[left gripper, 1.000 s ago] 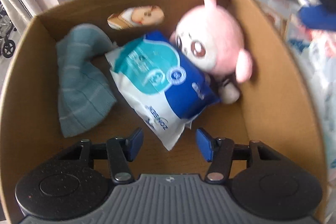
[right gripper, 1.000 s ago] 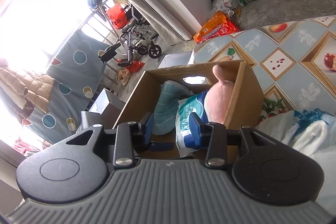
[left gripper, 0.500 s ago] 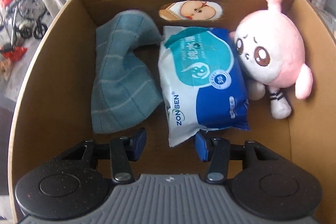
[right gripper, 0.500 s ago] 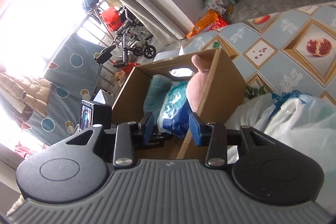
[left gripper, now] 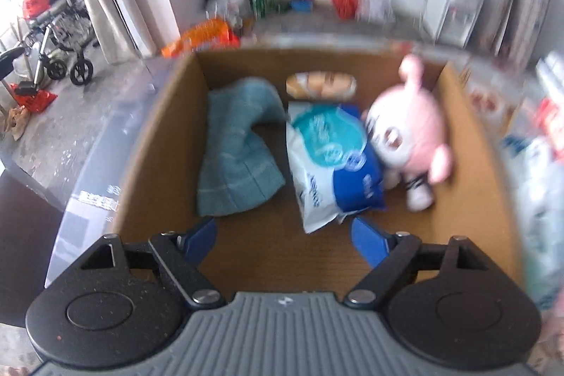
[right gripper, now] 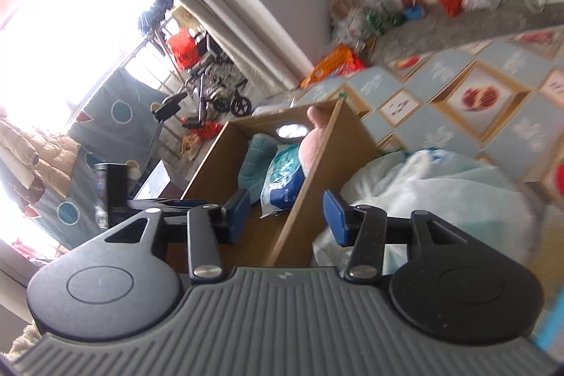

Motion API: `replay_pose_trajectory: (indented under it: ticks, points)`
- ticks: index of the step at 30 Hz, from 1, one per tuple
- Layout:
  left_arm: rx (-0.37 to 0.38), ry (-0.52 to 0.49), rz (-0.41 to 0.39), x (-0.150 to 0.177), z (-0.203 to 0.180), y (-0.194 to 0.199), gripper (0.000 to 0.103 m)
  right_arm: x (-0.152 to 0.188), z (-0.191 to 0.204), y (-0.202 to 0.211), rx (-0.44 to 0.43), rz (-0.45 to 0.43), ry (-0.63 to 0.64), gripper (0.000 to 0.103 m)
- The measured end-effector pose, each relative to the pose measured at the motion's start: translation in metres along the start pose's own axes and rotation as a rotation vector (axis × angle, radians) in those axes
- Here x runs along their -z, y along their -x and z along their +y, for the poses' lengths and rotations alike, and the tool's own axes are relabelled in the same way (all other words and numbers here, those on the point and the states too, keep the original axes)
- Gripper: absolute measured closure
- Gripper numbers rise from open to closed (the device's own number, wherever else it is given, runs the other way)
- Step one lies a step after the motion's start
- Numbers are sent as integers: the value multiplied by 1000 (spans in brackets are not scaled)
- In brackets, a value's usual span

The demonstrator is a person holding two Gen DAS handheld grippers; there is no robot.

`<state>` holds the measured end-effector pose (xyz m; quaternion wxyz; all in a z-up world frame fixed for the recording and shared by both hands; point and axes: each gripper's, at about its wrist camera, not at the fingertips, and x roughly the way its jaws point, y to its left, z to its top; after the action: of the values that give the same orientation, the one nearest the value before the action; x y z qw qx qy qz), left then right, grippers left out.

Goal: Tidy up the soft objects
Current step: 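Move the right tool back over the table toward the pink cloth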

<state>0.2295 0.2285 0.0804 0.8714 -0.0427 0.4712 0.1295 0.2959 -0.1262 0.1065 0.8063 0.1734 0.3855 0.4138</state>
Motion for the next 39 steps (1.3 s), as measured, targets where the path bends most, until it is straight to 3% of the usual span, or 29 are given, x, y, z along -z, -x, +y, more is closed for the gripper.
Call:
replay_pose_trajectory:
  ticks: [6,11,14,20,25,31,36,39]
  points:
    - [166,-10,-259,34,-8,93,8,30,-7,89,65,-125,6,46]
    - [385,-84,-382,80,-47,145,7,74,-19,146,112,-198,-29,42]
    - [517,-109,-410,109,-75,156,3,98,-26,169,133,-216,-56,40]
    - [706,-174,-356,151,-140,142,3,141,-43,192,176,-225,-102,37]
    - [742,-248,-330,177,-180,123,3,166,-55,199,219,-226,-118,37]
    - [689,-301,-340,194,-218,90,3,183,-78,195,271,-198,-148,37]
    - [680,-366,-372,195,-241,80,4,182,-100,183,261,-189,-216,37]
    - [667,-412,-379,190,-261,71,7,182,-114,173,259,-188,-262,47]
